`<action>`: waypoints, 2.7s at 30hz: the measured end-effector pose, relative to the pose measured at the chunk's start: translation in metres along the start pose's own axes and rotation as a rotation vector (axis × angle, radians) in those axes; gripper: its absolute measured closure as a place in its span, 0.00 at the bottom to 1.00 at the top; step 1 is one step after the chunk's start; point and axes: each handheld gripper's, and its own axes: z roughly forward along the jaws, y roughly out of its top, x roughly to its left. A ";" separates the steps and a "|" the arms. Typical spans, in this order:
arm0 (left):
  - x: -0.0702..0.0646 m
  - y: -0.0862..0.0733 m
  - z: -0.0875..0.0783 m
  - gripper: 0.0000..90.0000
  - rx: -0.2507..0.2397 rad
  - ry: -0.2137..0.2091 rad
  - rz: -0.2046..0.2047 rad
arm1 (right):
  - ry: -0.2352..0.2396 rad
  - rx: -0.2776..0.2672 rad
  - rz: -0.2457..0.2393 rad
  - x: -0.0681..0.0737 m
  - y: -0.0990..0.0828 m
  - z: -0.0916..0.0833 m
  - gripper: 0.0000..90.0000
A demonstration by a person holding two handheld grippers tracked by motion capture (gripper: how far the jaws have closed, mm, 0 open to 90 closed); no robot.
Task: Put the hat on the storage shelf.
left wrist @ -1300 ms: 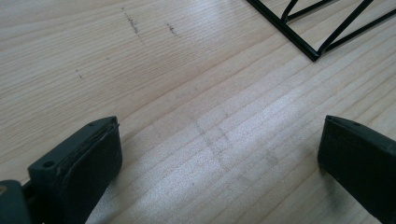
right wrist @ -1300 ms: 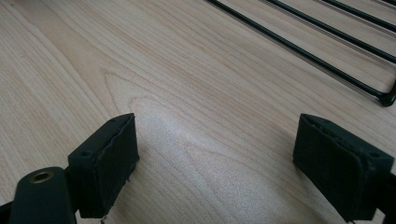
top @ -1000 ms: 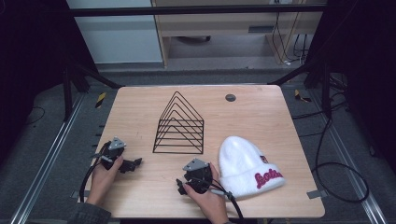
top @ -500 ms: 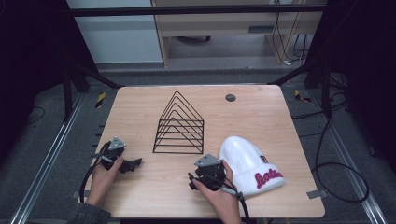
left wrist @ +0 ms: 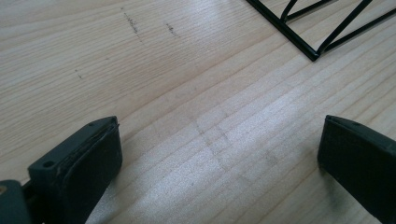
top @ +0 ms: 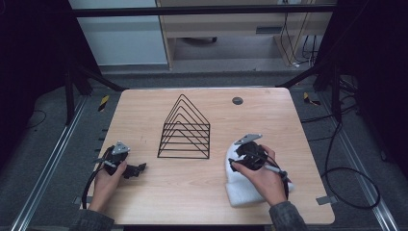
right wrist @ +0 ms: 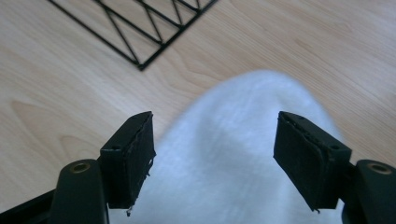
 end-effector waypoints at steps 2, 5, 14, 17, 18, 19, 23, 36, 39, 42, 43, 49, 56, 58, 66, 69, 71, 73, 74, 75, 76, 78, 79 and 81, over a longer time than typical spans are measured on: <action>0.000 0.000 0.000 0.00 0.000 0.000 0.000 | -0.004 0.028 0.003 -0.012 0.006 0.002 0.38; 0.000 0.000 0.000 0.00 0.000 -0.001 0.000 | -0.009 0.032 0.001 -0.021 0.012 0.005 0.42; 0.000 0.000 0.000 0.00 0.000 0.000 0.000 | 0.041 0.107 0.028 -0.049 0.030 0.029 0.48; 0.000 0.000 0.000 0.00 0.000 0.000 0.000 | 0.048 0.129 0.024 -0.046 0.030 0.038 0.41; 0.000 0.000 0.000 0.00 0.000 0.000 0.000 | 0.058 0.132 0.028 -0.045 0.030 0.041 0.39; 0.000 0.000 0.000 0.00 0.000 0.000 0.000 | 0.058 0.132 0.028 -0.045 0.030 0.041 0.39; 0.000 0.000 0.000 0.00 -0.001 0.001 0.000 | 0.055 0.166 0.043 -0.042 0.032 0.056 0.33; 0.000 0.000 0.000 0.00 0.000 0.000 0.000 | 0.069 0.237 0.028 -0.028 0.023 0.079 0.69; 0.000 0.000 0.000 0.00 0.000 0.000 0.000 | 0.083 0.233 0.036 -0.030 0.023 0.078 0.79; 0.000 0.000 0.000 0.00 -0.001 0.000 0.000 | 0.105 0.207 0.030 -0.032 0.021 0.075 0.89; 0.000 0.000 0.000 0.00 -0.001 0.001 0.000 | 0.108 0.193 0.030 -0.032 0.021 0.073 0.90; 0.000 0.000 0.000 0.00 0.000 0.000 0.000 | 0.121 0.046 0.050 -0.036 0.020 0.036 0.91; 0.000 0.000 0.000 0.00 0.000 0.000 0.000 | 0.104 -0.124 0.039 -0.039 0.014 -0.015 0.92; 0.000 0.000 0.000 0.00 0.000 0.000 0.000 | 0.104 -0.185 0.053 -0.039 0.011 -0.033 0.92; 0.000 0.000 0.000 0.00 0.000 0.001 0.000 | 0.073 -0.369 0.045 -0.029 0.005 -0.086 0.93; 0.000 0.000 0.000 0.00 0.000 0.000 0.000 | 0.061 -0.397 0.027 -0.025 0.010 -0.096 0.93; 0.000 0.000 0.000 0.00 0.000 -0.001 0.001 | 0.061 -0.433 0.021 -0.021 0.021 -0.104 0.93; 0.000 0.000 0.000 0.00 0.000 -0.001 0.001 | 0.055 -0.437 0.013 -0.020 0.024 -0.105 0.94; 0.000 0.000 0.000 0.00 0.000 -0.001 0.001 | 0.041 -0.455 -0.006 -0.017 0.033 -0.108 0.94; 0.000 0.000 0.000 0.00 0.000 -0.002 0.001 | 0.038 -0.462 -0.006 -0.016 0.035 -0.109 0.94; 0.000 0.000 0.000 0.00 0.000 -0.002 0.001 | 0.040 -0.471 -0.006 -0.015 0.039 -0.110 0.94; 0.000 0.000 0.000 0.00 0.000 -0.004 0.004 | 0.046 -0.482 0.001 -0.013 0.047 -0.111 0.94; 0.000 0.000 0.000 0.00 0.000 -0.004 0.004 | 0.051 -0.488 0.001 -0.012 0.051 -0.111 0.94; 0.000 0.000 -0.001 0.00 0.000 -0.006 0.007 | 0.054 -0.500 0.005 -0.011 0.056 -0.112 0.94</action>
